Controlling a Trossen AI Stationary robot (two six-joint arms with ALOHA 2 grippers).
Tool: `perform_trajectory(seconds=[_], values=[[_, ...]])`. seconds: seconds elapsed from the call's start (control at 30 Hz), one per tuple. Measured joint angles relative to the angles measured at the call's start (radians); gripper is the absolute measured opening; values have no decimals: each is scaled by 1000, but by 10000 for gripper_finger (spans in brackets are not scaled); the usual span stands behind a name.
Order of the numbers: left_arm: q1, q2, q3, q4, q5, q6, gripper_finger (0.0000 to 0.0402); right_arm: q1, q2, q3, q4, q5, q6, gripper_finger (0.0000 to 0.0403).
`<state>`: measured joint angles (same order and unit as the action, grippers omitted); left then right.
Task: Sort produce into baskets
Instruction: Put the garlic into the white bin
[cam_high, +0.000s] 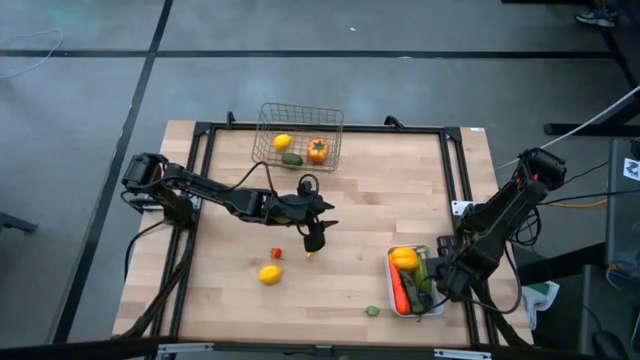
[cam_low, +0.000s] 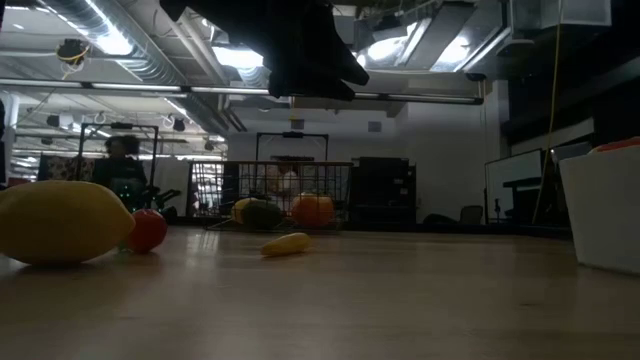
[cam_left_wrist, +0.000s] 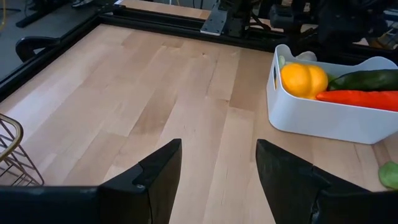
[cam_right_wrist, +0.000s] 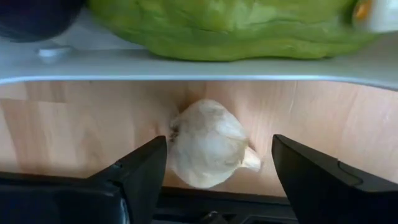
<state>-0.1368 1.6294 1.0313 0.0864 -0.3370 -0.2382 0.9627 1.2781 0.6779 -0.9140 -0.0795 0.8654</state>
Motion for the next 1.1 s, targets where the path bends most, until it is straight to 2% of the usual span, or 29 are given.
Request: perform_trajectory(seconds=[0.4, 0.67, 1.1], values=[[0, 0, 0, 0, 0, 1, 202, 0, 0, -42, 68, -3, 4, 289], [0, 0, 0, 0, 0, 2, 202, -1, 0, -42, 180, 8, 4, 289], [0, 0, 0, -1, 0, 2, 202, 0, 0, -91, 180, 16, 4, 289]])
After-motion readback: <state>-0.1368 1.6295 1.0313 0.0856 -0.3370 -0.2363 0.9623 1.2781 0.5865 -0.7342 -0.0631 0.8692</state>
